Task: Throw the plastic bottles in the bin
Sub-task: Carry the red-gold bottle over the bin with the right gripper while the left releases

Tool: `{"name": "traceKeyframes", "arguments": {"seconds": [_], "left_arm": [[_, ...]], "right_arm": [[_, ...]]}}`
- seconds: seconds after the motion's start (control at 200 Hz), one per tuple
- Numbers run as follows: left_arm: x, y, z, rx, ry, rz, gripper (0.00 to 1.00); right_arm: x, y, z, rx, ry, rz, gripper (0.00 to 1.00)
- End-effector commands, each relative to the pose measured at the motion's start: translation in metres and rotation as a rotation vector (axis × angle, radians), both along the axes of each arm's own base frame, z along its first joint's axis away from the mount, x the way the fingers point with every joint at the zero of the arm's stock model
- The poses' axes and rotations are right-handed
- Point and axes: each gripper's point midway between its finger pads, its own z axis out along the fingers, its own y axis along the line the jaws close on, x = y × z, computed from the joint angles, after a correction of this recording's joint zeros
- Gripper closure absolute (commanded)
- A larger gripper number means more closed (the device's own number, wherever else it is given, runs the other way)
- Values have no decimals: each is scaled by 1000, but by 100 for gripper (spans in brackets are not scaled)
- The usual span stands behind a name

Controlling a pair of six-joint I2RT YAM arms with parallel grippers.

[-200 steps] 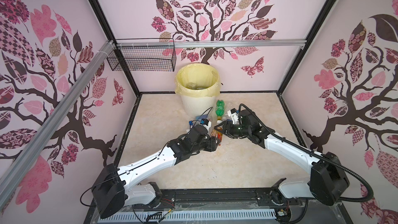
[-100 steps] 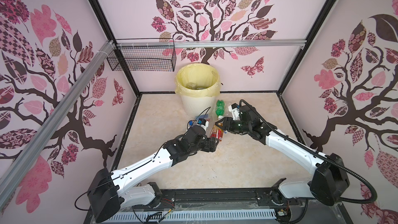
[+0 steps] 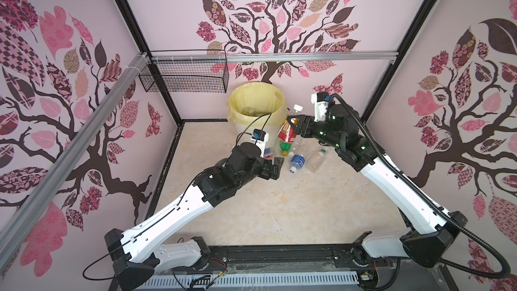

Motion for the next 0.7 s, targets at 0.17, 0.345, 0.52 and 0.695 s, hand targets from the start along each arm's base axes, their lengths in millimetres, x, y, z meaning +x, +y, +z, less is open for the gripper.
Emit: {"name": "traceKeyframes", "arguments": {"seconds": [0.17, 0.345, 0.52, 0.695], "left_arm": [[40, 39, 60, 63, -153, 110, 3], [43, 41, 100, 51, -248, 114, 3], [49, 47, 105, 77, -274, 147, 3], [57, 60, 83, 107, -222, 224, 3]], "right_arm": [[-19, -45, 148, 120, -463, -178, 42], [-37, -64, 205, 193, -669, -245, 38], [15, -29, 180, 171, -608, -223, 33], [102, 42, 111, 37, -412, -110, 18]]}}
